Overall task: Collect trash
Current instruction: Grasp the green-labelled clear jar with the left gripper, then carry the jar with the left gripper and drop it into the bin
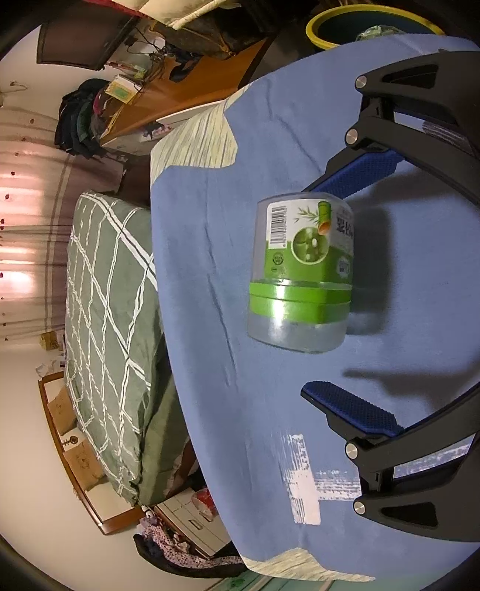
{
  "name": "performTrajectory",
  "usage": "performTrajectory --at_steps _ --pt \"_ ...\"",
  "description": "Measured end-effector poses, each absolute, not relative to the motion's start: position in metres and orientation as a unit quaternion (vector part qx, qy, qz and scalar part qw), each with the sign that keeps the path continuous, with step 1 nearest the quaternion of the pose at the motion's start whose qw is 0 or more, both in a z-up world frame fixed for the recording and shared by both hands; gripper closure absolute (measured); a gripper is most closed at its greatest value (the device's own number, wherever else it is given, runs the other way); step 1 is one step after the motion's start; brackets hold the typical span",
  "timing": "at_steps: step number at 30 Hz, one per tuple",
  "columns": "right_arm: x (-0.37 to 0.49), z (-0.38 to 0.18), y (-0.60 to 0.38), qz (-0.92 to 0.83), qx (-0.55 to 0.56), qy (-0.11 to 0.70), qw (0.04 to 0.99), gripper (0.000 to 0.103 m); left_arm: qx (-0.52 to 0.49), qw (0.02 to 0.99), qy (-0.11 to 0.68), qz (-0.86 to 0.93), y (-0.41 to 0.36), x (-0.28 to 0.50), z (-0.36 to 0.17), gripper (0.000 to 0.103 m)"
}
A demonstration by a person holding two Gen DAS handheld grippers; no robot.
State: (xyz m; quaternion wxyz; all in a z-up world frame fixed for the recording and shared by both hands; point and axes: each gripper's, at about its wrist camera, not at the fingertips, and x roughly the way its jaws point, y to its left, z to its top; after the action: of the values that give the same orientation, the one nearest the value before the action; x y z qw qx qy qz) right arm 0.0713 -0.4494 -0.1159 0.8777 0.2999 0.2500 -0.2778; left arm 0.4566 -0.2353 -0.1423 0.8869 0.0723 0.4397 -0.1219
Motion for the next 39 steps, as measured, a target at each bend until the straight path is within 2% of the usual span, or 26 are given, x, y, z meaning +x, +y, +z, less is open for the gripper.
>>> performTrajectory --at_steps 2,3,4,11,19,29,39 --pt "0.071 -0.116 -0.449 -0.278 0.298 0.251 0.878 0.049 0.073 0.885 0.442 -0.130 -0.238 0.459 -0.145 0.020" --pt "0.072 -0.115 -0.449 -0.278 0.297 0.251 0.878 0.049 0.072 0.883 0.443 -0.135 -0.239 0.459 -0.146 0.029" --pt "0.072 -0.115 -0.449 -0.278 0.296 0.251 0.879 0.049 0.072 0.882 0.444 -0.136 -0.239 0.459 -0.147 0.033" --pt "0.070 -0.115 -0.449 -0.280 0.299 0.245 0.879 0.049 0.086 0.884 0.437 -0.143 -0.246 0.446 -0.144 0.033" --pt "0.058 -0.115 -0.457 -0.277 0.302 0.245 0.878 0.049 0.104 0.881 0.422 -0.189 -0.280 0.397 -0.121 0.033" --pt "0.019 -0.109 -0.469 -0.302 0.259 0.250 0.883 0.043 0.142 0.851 0.408 -0.299 -0.390 0.314 -0.097 0.033" --pt "-0.023 -0.115 -0.498 -0.325 0.273 0.242 0.873 0.042 0.190 0.810 0.424 -0.358 -0.502 0.254 -0.115 0.033"
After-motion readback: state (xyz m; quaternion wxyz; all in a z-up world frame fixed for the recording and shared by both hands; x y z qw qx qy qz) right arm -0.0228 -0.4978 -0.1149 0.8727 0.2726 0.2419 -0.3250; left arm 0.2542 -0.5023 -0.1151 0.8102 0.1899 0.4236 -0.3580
